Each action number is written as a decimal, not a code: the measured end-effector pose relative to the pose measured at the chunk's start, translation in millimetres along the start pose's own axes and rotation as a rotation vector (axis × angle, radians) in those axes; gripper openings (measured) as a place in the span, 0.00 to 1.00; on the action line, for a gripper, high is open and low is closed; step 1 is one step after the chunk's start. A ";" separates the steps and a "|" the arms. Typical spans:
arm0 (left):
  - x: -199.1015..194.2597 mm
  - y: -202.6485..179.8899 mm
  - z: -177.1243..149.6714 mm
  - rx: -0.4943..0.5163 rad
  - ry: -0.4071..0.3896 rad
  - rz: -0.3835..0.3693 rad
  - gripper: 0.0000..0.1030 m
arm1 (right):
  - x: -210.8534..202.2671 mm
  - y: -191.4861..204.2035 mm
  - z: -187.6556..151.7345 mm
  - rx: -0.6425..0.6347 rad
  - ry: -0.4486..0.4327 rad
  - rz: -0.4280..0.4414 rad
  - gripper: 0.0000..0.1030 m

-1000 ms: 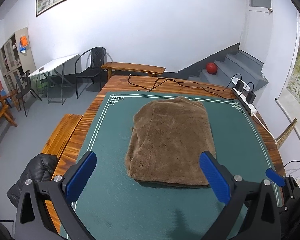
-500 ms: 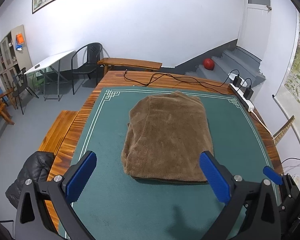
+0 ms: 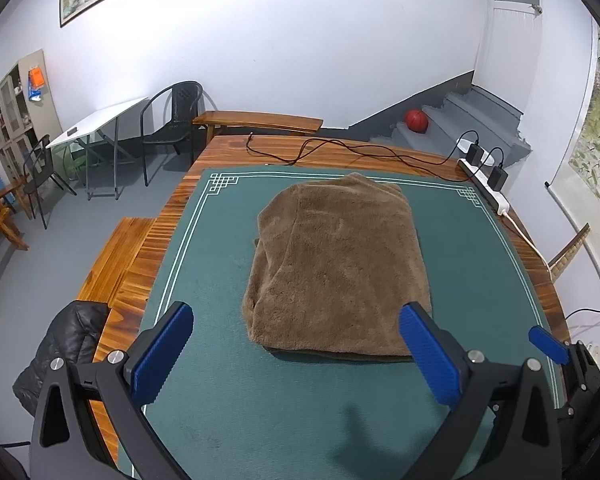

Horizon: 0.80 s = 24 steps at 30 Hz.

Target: Fold clothes

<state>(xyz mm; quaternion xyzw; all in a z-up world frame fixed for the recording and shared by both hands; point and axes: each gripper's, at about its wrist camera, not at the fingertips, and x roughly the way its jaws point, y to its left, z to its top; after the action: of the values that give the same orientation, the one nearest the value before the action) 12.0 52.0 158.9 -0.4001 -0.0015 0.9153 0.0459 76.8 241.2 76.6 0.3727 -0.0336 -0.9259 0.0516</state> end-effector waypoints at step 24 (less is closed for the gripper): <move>7.7 7.7 -1.1 -0.003 0.027 0.008 1.00 | 2.8 2.9 -1.1 0.001 0.007 -0.008 0.99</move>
<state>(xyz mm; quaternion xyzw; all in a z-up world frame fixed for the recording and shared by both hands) 7.0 45.0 152.2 -0.4125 -0.0009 0.9100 0.0416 75.7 237.9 74.1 0.3761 -0.0322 -0.9248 0.0478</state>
